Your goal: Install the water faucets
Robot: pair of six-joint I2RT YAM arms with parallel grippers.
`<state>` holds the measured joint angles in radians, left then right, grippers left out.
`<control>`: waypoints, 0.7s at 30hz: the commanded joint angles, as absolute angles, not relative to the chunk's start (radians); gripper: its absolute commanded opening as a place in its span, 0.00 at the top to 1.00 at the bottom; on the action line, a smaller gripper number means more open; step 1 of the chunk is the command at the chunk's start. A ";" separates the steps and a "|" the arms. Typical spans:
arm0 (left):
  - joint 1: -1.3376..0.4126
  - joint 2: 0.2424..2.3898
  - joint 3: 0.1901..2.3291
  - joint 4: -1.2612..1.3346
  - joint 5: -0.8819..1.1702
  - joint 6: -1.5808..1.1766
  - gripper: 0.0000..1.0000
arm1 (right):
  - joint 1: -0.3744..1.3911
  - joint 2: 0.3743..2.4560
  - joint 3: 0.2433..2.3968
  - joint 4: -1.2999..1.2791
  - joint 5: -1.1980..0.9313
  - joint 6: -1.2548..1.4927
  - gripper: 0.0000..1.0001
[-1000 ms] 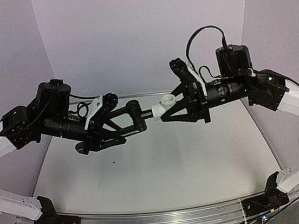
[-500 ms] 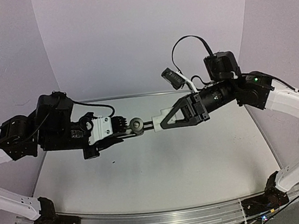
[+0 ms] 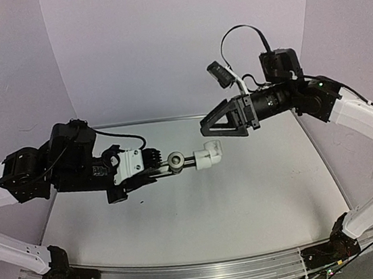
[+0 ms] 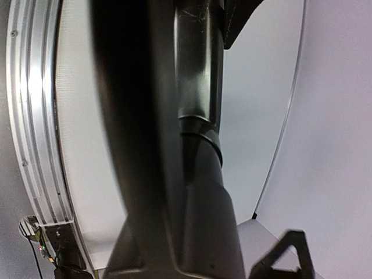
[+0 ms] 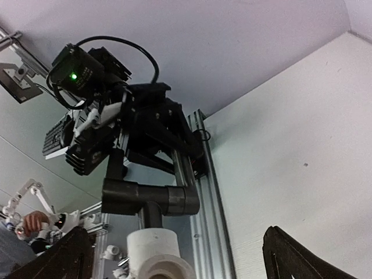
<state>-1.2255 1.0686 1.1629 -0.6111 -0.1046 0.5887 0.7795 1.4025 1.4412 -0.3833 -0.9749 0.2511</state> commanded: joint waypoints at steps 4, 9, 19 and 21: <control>-1.148 1.054 1.221 -0.519 0.066 0.235 1.00 | 0.782 1.271 1.552 -0.378 -0.691 -0.377 0.02; -1.022 1.086 1.262 -0.526 0.302 0.036 1.00 | 0.803 1.194 1.488 -0.312 -0.638 -0.645 0.02; -0.958 1.227 1.414 -0.615 0.714 -0.145 1.00 | 0.911 1.168 1.396 -0.310 -0.573 -0.988 0.02; -0.952 1.227 1.414 -0.604 0.762 -0.161 1.00 | 0.921 1.165 1.380 -0.310 -0.572 -1.029 0.02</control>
